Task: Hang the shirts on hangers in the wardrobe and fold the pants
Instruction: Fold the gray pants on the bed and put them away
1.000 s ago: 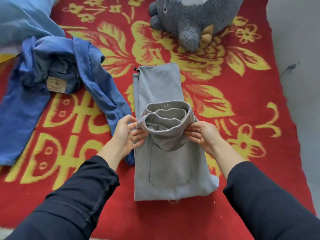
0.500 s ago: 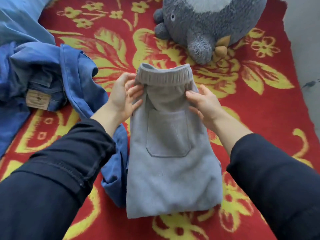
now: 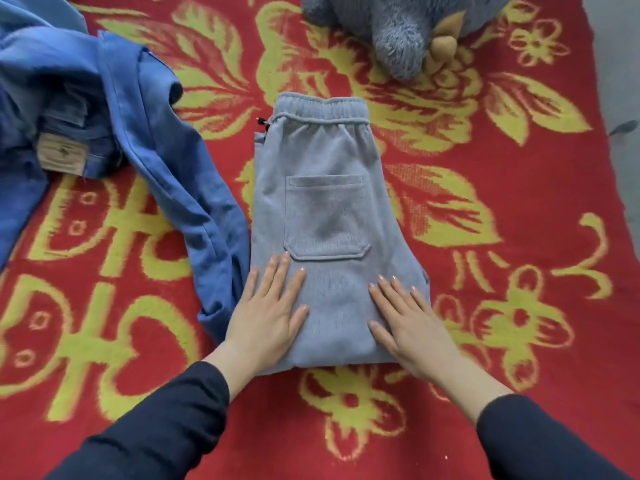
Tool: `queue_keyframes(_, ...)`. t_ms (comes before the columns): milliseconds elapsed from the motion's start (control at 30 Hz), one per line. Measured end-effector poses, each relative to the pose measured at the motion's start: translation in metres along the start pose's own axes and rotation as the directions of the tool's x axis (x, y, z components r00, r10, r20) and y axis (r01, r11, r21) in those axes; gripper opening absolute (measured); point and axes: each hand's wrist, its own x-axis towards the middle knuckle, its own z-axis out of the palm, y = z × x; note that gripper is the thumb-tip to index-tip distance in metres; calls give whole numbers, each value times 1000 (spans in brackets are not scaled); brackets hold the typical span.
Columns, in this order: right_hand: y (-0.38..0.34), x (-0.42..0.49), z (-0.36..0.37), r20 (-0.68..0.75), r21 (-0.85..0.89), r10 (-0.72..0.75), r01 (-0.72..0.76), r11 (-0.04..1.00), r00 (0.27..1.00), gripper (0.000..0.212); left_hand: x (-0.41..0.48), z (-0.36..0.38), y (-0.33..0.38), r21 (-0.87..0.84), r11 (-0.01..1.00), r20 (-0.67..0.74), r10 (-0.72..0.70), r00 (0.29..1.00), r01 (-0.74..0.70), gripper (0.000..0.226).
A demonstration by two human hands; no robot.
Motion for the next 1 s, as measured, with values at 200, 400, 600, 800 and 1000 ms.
queue_keyframes(200,2,-40,12,75,-45,-118,122,991,990,88,-47,11,22,-30,987,157,161,974,-158,85)
queue_keyframes(400,-1,-34,15,6,-145,-144,143,979,990,62,-54,12,26,168,967,-7,194,981,-190,56)
queue_keyframes(600,8,-36,-7,72,43,-101,98,994,992,48,-52,7,20,-64,989,191,140,971,-130,59)
queue_keyframes(800,13,-79,-41,273,116,-91,61,991,958,20,-85,-23,45,-296,952,423,200,884,-74,52)
queue_keyframes(1000,7,-147,-19,687,202,-117,-34,979,717,17,-153,-25,106,-407,905,753,258,606,121,37)
